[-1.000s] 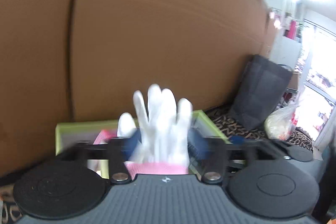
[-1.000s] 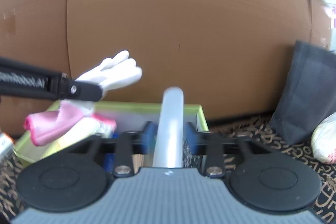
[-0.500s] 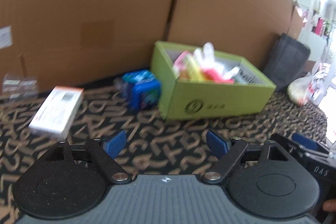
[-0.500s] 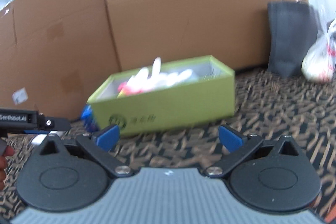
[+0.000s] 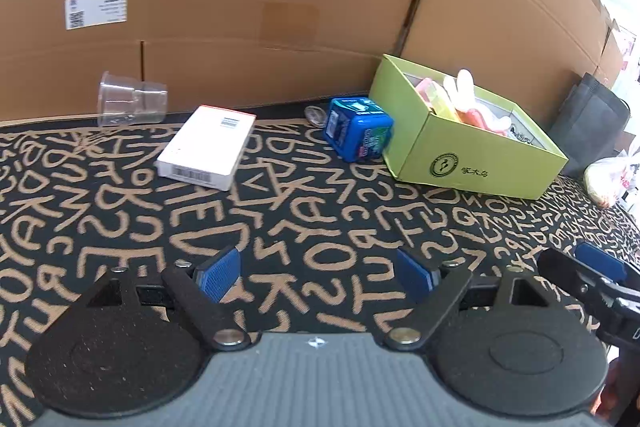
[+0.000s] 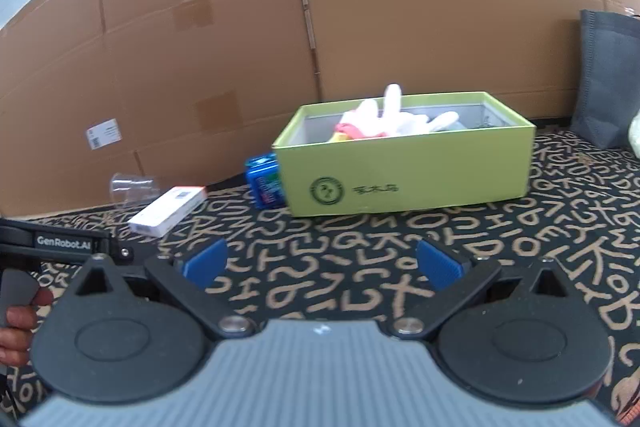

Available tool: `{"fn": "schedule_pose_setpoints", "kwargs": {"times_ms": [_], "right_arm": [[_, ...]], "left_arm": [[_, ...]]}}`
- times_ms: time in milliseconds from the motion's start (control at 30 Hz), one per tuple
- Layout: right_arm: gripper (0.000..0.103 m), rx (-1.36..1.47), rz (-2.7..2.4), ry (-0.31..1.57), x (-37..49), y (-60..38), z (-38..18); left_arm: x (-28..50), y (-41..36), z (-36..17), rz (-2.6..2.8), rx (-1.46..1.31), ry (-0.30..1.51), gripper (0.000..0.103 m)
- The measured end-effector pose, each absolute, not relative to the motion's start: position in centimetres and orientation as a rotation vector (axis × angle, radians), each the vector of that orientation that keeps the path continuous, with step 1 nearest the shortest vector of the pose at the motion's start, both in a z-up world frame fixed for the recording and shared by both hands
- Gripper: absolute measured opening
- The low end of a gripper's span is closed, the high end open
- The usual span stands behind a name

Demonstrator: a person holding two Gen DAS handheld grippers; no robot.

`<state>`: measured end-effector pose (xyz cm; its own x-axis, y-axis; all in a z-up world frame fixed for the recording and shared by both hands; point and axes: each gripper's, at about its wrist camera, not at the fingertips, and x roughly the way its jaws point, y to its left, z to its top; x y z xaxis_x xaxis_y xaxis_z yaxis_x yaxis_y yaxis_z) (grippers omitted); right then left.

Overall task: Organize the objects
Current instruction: 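Grasp the white medicine box with the left gripper while the right gripper grasps the blue mint tin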

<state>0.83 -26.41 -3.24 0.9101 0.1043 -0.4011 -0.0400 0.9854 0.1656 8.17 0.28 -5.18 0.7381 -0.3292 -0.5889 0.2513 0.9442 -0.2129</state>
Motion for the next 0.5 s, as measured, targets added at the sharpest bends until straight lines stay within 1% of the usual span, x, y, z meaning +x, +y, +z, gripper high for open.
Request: {"fn": "schedule_pose_setpoints", "kwargs": {"times_ms": [500], "right_arm": [[0.103,0.118,0.155,0.461,1.6,-23.2,-3.5]], "left_arm": [[8.1,2.8,-5.7,-0.271,-0.146,0.684,0.087]]}}
